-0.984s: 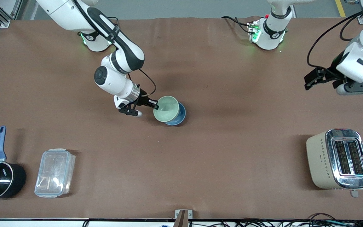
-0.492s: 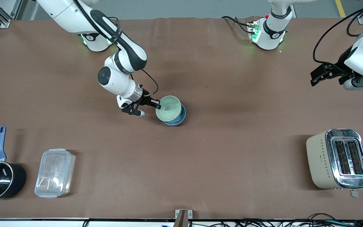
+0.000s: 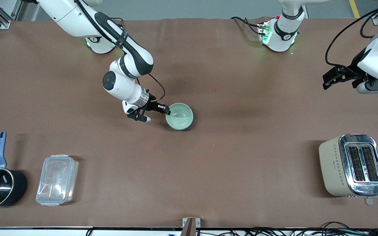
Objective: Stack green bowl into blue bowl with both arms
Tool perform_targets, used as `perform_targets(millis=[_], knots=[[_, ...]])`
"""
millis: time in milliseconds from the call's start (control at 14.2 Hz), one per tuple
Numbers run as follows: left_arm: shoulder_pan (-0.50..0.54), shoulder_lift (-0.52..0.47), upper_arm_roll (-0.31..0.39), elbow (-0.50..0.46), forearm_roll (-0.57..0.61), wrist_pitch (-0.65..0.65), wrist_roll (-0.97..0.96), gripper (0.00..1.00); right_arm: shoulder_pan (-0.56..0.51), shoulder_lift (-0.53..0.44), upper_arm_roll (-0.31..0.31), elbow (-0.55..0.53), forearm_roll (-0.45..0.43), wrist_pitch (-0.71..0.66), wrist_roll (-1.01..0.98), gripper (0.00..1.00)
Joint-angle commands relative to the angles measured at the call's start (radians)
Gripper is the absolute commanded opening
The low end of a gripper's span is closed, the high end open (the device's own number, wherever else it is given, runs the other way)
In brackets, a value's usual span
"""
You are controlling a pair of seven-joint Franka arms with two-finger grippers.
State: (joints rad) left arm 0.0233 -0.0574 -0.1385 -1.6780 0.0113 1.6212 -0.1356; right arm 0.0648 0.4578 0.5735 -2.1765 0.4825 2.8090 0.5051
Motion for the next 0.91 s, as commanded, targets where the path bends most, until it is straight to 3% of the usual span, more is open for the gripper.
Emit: perform_targets(millis=[0, 141, 281, 422, 633, 844], knots=[[0.001, -0.009, 0.005, -0.005, -0.011, 0.009, 0.016, 1.00, -0.005, -0.039, 0.017, 0.018, -0.015, -0.009, 0.076, 0.83], [0.001, -0.009, 0.005, -0.002, -0.011, 0.009, 0.016, 1.00, -0.017, -0.121, 0.020, 0.014, -0.013, -0.061, 0.084, 0.91], [0.001, -0.009, 0.005, 0.000, -0.013, 0.009, 0.016, 1.00, -0.049, -0.258, 0.002, 0.018, -0.016, -0.228, 0.081, 0.95], [-0.002, -0.012, -0.001, 0.000, -0.013, 0.005, 0.017, 1.00, -0.057, -0.385, -0.088, 0.049, -0.021, -0.397, 0.069, 0.95], [-0.003, -0.019, -0.004, 0.000, -0.013, 0.003, 0.019, 1.00, -0.059, -0.432, -0.217, 0.133, -0.198, -0.580, 0.020, 1.00], [-0.005, -0.021, -0.006, 0.000, -0.013, 0.003, 0.019, 1.00, -0.060, -0.433, -0.335, 0.304, -0.402, -0.819, -0.046, 1.00]])
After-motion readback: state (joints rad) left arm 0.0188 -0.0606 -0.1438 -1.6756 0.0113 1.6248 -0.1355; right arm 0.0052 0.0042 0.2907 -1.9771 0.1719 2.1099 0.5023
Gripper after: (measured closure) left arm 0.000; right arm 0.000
